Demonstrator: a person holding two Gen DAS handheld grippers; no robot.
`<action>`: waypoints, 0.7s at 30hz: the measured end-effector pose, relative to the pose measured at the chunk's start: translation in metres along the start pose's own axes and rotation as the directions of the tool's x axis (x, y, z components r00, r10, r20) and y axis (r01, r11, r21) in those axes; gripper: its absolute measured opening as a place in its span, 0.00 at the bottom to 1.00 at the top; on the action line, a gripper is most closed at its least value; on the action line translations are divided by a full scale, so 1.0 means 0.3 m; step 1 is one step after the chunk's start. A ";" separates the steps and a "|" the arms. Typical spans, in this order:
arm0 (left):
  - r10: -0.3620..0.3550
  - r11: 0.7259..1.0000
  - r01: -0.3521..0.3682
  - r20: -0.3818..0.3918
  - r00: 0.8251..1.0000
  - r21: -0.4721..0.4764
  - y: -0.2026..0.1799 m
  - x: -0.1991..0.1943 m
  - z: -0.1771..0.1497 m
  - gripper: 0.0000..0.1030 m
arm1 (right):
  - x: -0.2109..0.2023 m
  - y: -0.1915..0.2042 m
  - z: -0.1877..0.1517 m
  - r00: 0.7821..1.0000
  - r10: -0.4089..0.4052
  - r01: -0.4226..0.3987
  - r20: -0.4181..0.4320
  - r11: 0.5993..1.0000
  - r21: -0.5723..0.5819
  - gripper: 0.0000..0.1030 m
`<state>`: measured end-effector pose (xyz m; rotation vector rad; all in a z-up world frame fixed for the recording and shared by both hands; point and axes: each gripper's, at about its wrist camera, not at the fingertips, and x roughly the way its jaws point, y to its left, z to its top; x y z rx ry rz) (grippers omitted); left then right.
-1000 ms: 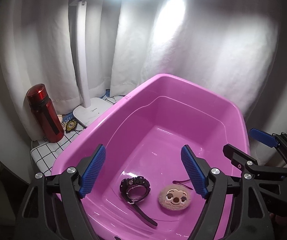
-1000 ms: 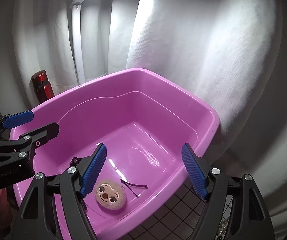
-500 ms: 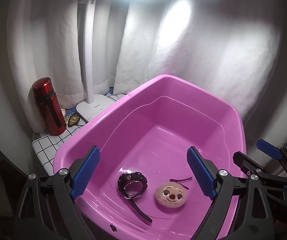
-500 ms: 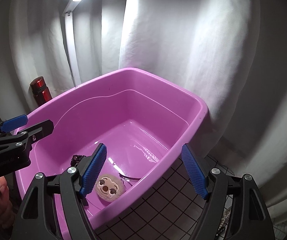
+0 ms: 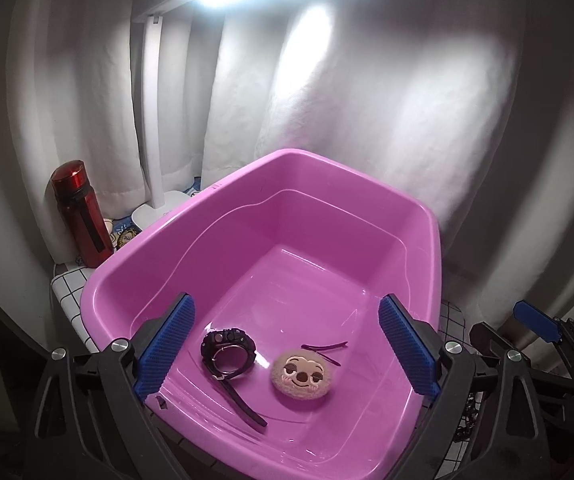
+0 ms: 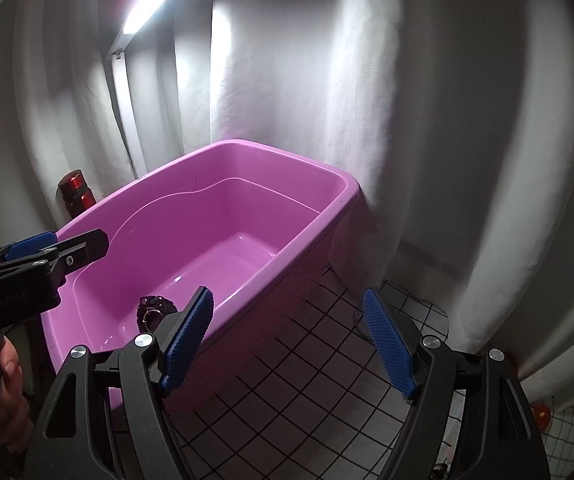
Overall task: Organize jewelry
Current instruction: 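Move the right tool away from the tub back toward the table, then move the left tool to the pearl claw clip while the right tool approaches the pink headband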
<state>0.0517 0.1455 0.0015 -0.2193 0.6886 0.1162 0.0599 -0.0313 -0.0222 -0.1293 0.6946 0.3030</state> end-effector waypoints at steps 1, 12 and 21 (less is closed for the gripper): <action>-0.010 1.000 0.010 -0.001 1.000 0.004 -0.017 -0.005 -0.004 0.89 | -0.019 -0.020 -0.016 1.000 -0.007 0.007 0.002 1.000 0.010 0.72; -0.154 0.984 0.155 -0.020 0.988 0.088 -0.282 -0.065 -0.066 0.89 | -0.228 -0.303 -0.223 0.987 -0.162 0.163 -0.025 0.976 0.146 0.72; -0.263 0.947 0.275 -0.092 0.961 0.169 -0.525 -0.044 -0.142 0.89 | -0.358 -0.554 -0.391 0.950 -0.301 0.311 -0.078 0.908 0.279 0.72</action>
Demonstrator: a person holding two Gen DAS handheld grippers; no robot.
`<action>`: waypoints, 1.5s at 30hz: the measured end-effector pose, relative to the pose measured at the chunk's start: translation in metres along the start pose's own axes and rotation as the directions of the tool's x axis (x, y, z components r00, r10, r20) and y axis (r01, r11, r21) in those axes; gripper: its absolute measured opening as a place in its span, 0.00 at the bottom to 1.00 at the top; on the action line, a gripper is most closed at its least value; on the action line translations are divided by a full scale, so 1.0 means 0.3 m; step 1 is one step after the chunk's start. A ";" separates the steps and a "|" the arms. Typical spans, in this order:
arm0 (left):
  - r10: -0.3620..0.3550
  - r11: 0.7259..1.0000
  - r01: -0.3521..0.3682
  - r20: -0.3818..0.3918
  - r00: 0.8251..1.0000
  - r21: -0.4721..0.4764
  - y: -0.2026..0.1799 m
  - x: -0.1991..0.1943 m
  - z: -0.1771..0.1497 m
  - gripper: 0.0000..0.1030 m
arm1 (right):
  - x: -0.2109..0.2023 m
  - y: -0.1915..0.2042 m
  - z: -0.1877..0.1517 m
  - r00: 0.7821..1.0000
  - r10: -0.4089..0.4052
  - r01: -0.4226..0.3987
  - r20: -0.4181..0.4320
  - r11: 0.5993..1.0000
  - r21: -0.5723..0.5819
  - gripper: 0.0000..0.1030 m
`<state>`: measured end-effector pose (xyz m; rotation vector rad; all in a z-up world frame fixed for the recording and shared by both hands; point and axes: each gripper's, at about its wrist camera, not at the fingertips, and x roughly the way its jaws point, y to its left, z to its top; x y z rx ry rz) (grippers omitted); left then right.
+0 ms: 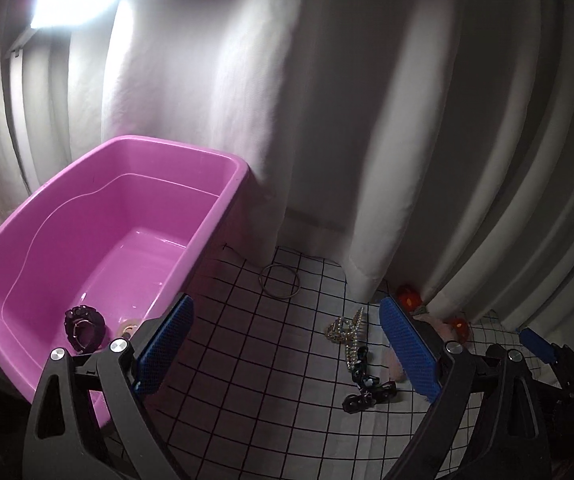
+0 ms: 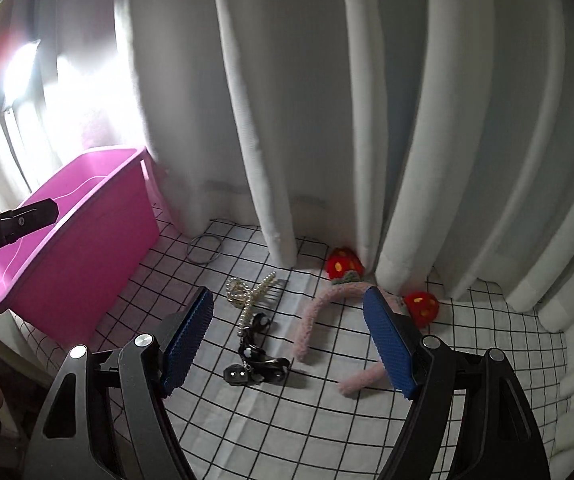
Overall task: Organize jewelry
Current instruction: 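Move the left tool to the pearl claw clip while the right tool approaches the pink headband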
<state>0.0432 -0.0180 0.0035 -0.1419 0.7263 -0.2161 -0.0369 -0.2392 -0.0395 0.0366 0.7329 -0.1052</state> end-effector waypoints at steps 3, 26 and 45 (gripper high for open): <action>-0.024 0.999 0.025 -0.035 0.999 0.034 -0.071 0.050 -0.024 0.90 | 0.002 -0.081 -0.025 0.999 -0.035 0.035 -0.011 0.999 0.040 0.72; 0.061 0.979 0.000 -0.295 0.953 0.202 -0.265 0.690 -0.217 0.90 | 0.375 -0.371 -0.225 0.976 -0.099 0.145 -0.195 0.960 0.240 0.72; 0.119 0.970 -0.038 -0.335 0.935 0.240 -0.283 0.860 -0.249 0.90 | 0.575 -0.407 -0.236 0.948 -0.118 0.195 -0.295 0.949 0.248 0.72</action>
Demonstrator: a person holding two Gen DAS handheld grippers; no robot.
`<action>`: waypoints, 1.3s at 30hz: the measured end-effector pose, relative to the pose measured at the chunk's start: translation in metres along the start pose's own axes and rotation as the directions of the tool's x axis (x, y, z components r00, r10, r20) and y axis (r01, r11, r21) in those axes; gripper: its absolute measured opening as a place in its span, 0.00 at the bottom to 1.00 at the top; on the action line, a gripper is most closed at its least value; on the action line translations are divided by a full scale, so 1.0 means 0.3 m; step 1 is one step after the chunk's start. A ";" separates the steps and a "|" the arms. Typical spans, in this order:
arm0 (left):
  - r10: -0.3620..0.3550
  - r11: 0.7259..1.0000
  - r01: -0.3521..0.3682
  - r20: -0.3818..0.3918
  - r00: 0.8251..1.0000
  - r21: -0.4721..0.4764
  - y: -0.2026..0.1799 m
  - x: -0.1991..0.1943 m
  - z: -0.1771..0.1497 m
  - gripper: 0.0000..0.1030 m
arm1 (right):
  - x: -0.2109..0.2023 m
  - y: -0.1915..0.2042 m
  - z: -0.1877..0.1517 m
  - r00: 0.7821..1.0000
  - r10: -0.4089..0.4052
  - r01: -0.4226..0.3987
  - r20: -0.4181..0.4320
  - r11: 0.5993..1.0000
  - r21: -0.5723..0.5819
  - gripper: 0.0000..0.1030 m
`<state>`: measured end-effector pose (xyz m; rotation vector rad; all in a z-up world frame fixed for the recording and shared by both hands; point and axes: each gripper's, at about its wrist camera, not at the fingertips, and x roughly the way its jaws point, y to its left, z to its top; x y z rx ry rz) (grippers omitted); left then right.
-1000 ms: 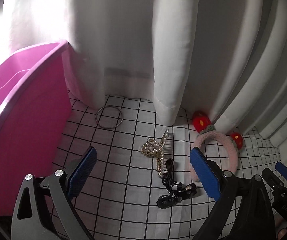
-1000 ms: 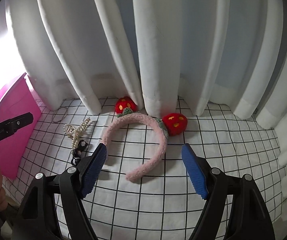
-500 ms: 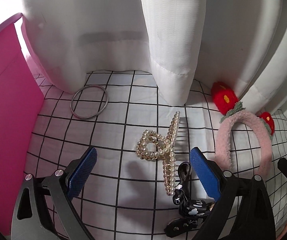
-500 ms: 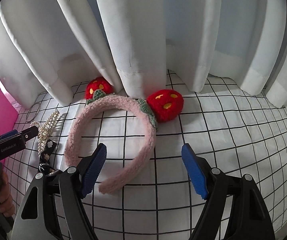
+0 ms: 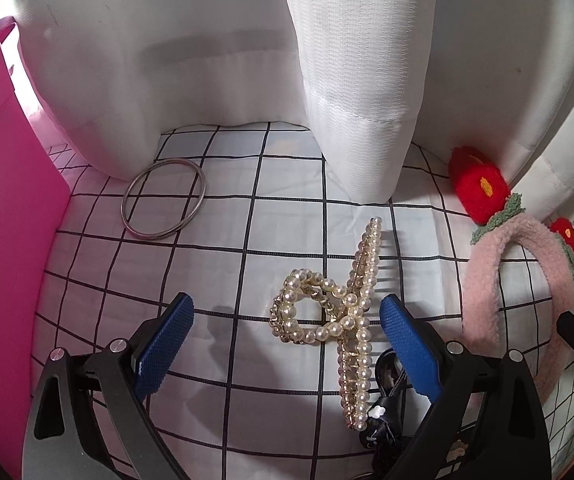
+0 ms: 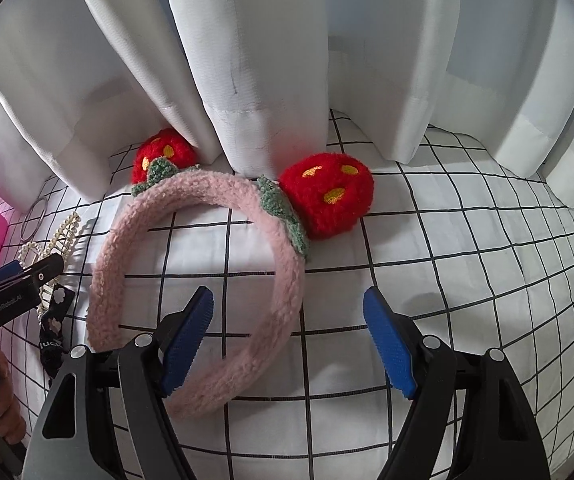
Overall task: Organize jewelry
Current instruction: 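Move the left tool to the pearl claw clip while the right tool approaches the pink headband, then close the left tool on the pearl claw clip while the right tool grasps the pink headband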
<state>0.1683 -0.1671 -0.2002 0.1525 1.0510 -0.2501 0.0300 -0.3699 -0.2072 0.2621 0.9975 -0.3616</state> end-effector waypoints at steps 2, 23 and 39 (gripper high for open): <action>0.001 1.000 -0.001 -0.003 1.000 0.000 -0.001 0.008 0.004 0.90 | 0.014 0.003 0.005 1.000 -0.010 0.010 -0.006 1.000 -0.008 0.72; 0.009 1.000 -0.009 -0.010 1.000 -0.009 -0.003 0.047 0.013 0.90 | 0.152 0.015 0.093 0.998 -0.043 0.042 -0.036 0.998 -0.039 0.72; 0.014 1.000 -0.014 -0.005 1.000 -0.024 0.007 0.059 0.008 0.95 | 0.206 -0.019 0.107 0.998 -0.052 0.052 -0.035 0.999 -0.012 0.92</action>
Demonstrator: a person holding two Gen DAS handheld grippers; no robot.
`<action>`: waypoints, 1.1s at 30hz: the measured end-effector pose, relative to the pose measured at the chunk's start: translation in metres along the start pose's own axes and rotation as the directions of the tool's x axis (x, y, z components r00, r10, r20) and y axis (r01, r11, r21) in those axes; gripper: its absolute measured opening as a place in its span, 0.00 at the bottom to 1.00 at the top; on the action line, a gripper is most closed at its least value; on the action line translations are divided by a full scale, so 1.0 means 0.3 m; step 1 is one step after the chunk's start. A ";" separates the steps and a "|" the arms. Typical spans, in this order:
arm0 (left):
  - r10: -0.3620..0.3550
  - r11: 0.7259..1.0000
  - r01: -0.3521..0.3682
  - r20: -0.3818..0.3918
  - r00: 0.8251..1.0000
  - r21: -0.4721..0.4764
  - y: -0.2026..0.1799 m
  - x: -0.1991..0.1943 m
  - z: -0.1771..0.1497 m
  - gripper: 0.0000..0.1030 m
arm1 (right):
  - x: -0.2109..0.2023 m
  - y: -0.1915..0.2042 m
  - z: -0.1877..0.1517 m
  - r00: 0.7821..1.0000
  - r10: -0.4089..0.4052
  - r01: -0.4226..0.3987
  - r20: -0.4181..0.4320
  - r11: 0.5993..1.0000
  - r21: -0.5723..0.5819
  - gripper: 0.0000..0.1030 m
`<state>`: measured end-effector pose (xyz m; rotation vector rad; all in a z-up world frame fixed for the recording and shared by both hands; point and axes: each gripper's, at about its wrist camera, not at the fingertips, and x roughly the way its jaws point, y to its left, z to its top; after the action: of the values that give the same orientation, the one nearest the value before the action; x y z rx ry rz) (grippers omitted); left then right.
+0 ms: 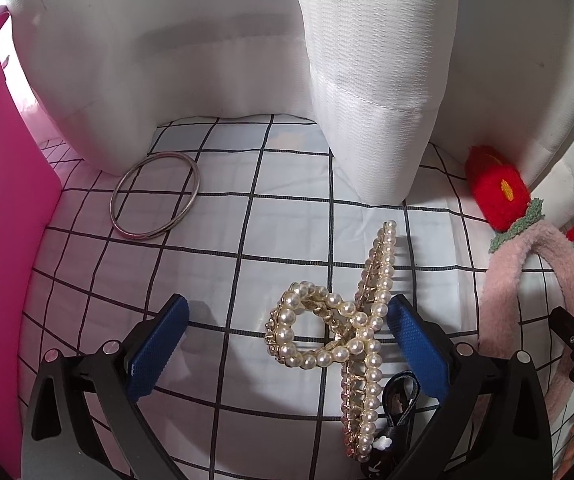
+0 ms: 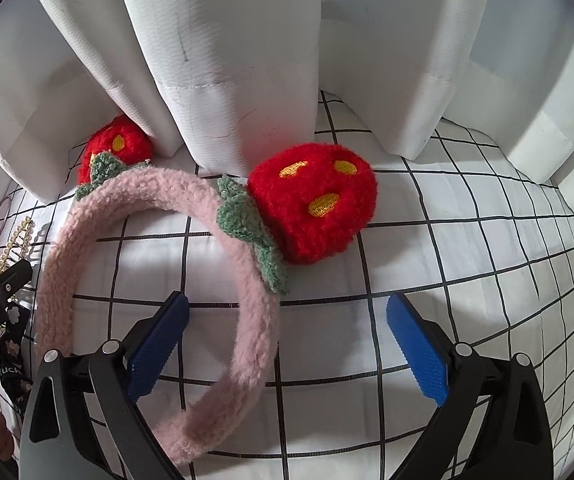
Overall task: Organize jewelry
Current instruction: 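Close the left tool on the pearl claw clip while the right tool grasps the pink headband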
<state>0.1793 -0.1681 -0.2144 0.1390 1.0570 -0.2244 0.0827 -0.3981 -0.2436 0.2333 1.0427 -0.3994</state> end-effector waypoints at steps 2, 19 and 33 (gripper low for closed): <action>0.000 1.000 0.000 -0.001 1.000 -0.001 0.001 -0.001 0.000 0.95 | -0.031 -0.006 -0.046 1.000 0.003 -0.002 0.012 1.000 -0.007 0.92; 0.008 1.000 -0.008 -0.016 1.000 -0.014 -0.002 0.001 0.005 0.95 | -0.071 0.017 -0.093 1.000 0.009 -0.009 0.009 1.000 -0.015 0.86; -0.003 1.000 0.003 0.019 1.000 -0.028 0.028 -0.052 -0.058 0.44 | -0.127 0.119 -0.128 0.999 0.016 -0.013 0.038 0.996 -0.088 0.10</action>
<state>0.1594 -0.1542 -0.2090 0.1102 1.0416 -0.2135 0.0508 -0.3435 -0.2290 0.1537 1.0178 -0.3427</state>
